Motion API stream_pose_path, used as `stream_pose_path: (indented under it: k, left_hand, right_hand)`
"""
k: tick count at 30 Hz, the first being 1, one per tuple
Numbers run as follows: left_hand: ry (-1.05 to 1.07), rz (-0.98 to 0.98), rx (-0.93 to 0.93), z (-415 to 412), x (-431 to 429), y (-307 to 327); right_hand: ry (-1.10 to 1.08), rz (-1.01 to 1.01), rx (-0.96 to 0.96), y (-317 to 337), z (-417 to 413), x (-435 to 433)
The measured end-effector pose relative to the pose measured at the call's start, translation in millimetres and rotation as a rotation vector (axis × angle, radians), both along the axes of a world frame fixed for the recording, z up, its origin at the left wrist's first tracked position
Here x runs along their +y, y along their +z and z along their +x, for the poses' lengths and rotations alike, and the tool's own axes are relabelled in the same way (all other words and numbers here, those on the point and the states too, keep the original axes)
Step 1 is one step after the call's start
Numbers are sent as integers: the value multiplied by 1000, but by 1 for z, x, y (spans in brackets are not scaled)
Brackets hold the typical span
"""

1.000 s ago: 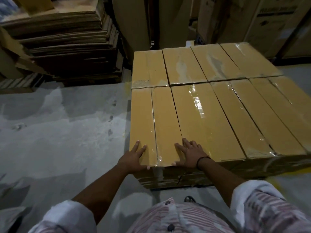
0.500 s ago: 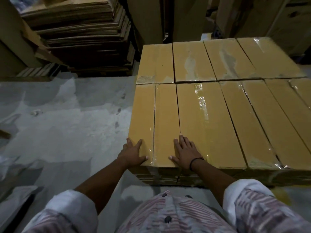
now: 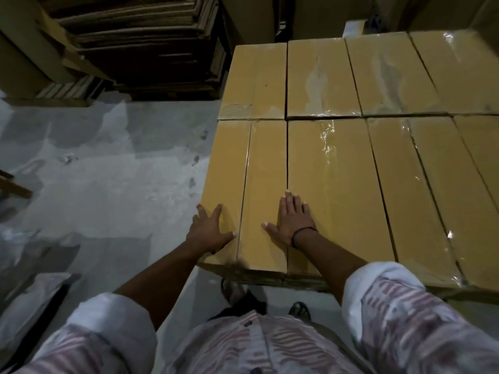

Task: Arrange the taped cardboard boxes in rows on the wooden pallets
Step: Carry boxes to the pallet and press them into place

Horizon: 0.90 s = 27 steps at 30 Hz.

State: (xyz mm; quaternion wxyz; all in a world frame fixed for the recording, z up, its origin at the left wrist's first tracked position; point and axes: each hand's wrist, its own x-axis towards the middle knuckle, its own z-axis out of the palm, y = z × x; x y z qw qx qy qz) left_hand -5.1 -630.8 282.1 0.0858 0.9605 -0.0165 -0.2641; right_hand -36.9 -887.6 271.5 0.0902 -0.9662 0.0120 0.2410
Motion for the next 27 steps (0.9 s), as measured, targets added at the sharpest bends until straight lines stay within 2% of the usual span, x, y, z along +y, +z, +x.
stream_pose_path:
  k: [15, 23, 27]
  left_hand:
    - [-233, -88, -67, 159, -3, -9]
    - [-233, -169, -98, 239, -13, -24]
    - [-184, -153, -79, 249, -30, -32]
  right_hand:
    - [-278, -32, -72, -28, 130, 8]
    - [-269, -95, -214, -42, 185, 0]
    - [-258, -110, -258, -48, 202, -6]
